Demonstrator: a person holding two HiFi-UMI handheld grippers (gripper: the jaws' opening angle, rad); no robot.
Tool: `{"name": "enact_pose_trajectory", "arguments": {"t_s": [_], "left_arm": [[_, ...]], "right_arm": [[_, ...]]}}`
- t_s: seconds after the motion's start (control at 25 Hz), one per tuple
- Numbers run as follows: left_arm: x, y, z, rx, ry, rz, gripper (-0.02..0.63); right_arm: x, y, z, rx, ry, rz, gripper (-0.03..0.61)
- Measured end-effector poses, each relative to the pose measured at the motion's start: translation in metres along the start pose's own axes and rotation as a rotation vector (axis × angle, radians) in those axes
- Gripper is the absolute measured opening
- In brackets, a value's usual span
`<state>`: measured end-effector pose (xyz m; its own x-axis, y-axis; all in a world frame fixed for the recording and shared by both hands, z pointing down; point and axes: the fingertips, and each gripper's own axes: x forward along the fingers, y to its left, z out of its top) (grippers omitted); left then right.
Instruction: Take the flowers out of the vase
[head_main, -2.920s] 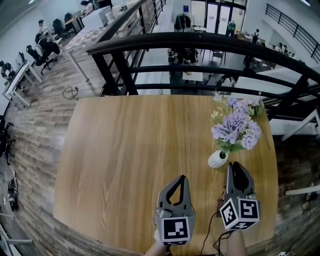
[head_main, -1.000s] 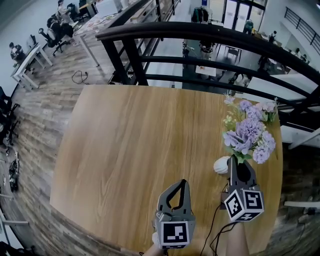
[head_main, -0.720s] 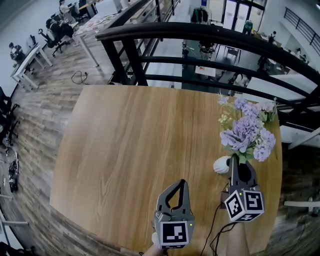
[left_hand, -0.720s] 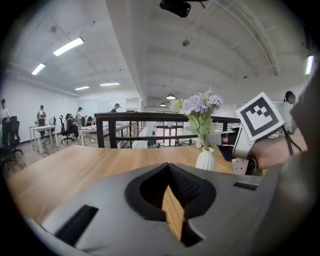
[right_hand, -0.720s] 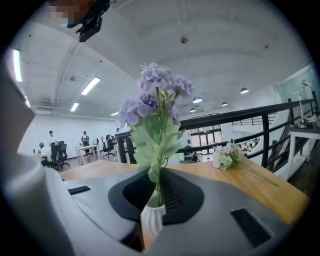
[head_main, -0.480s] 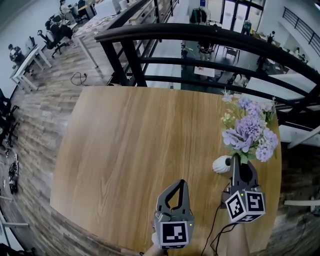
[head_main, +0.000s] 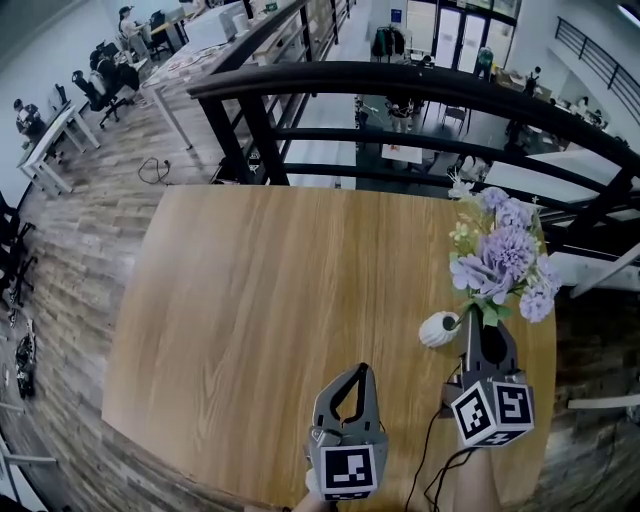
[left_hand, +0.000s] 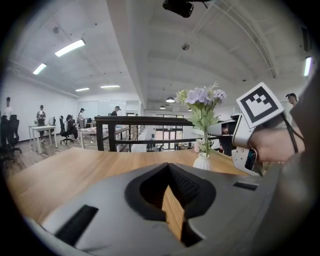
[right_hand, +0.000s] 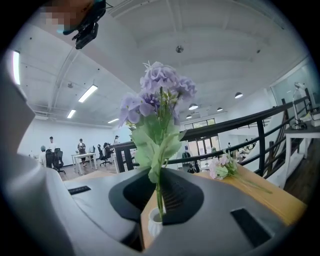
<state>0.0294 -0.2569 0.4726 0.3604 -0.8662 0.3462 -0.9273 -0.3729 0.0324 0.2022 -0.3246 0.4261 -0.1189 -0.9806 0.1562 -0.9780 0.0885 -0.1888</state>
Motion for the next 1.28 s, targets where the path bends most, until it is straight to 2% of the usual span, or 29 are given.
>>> {"name": "enact_pose_trajectory", "arguments": {"t_s": [0.24,0.36,0.88,1.28], "left_arm": [[-0.008,0.001,0.009,0.026,-0.038,0.003,0.028],[-0.014,0.000,0.012,0.007,-0.026,0.000,0.028],[-0.035,-0.010,0.033,0.025,-0.098,-0.023,0.028],[-0.035,-0.007,0.044,0.043,-0.148,-0.068,0.028]], "right_arm": [[-0.012,0.001,0.017,0.009,-0.042,-0.003,0.040],[-0.018,0.003,0.028,0.009,-0.057,-0.006,0.040],[-0.054,0.009,0.069,0.010,-0.112,-0.031,0.037],[-0.077,-0.002,0.073,0.018,-0.155,-0.101,0.037]]}}
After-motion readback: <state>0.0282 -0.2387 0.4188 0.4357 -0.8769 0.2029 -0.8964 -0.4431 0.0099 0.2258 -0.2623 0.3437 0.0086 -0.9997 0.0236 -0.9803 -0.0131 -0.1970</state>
